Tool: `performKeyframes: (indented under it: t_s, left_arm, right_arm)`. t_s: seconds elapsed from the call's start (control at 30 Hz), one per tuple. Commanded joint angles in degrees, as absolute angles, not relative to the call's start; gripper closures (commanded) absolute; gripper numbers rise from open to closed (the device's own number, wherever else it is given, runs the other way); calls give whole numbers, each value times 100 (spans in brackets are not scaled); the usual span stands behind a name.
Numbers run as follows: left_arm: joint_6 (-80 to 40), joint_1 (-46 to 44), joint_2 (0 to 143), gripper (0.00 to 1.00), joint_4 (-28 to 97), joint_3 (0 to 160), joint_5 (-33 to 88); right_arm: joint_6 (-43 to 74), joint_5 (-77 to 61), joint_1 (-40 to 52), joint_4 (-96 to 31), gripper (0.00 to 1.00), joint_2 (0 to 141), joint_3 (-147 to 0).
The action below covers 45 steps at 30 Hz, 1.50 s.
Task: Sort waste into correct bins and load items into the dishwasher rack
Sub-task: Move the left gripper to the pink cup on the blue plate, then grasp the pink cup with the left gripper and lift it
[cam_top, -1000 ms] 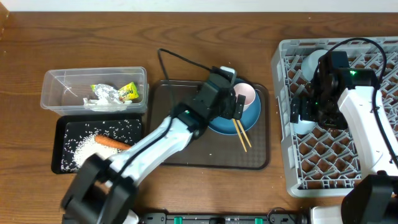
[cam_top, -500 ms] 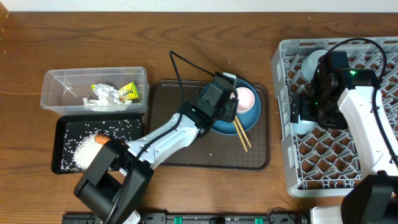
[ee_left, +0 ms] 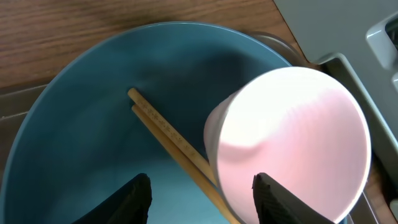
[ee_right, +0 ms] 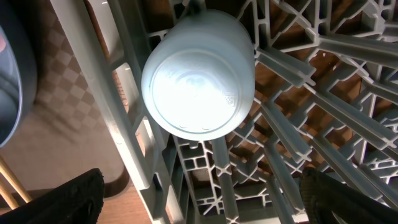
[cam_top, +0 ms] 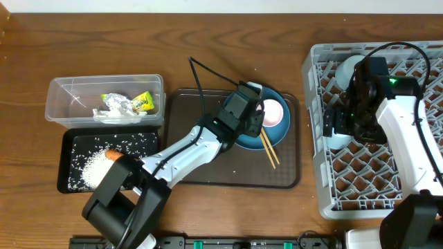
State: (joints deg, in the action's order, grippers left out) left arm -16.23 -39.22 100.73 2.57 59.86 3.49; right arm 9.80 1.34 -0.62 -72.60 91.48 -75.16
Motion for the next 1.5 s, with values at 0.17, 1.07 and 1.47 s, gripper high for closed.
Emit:
performKeyframes:
  t_s: [0.17,1.07,1.47]
  left_arm:
    - [-1570,-3935,10033,58,217,6003,410]
    - [-1577,-3931,10029,85,145,6003,410]
    - [-1876,-3931,10029,78,204,6003,860]
  right_arm:
    - [958,193,-110,-7262,1,9164,-7483]
    - [958,193,-110,-7262,1,9164,-7483]
    - [958,193,-110,-7262,1,9164,-7483]
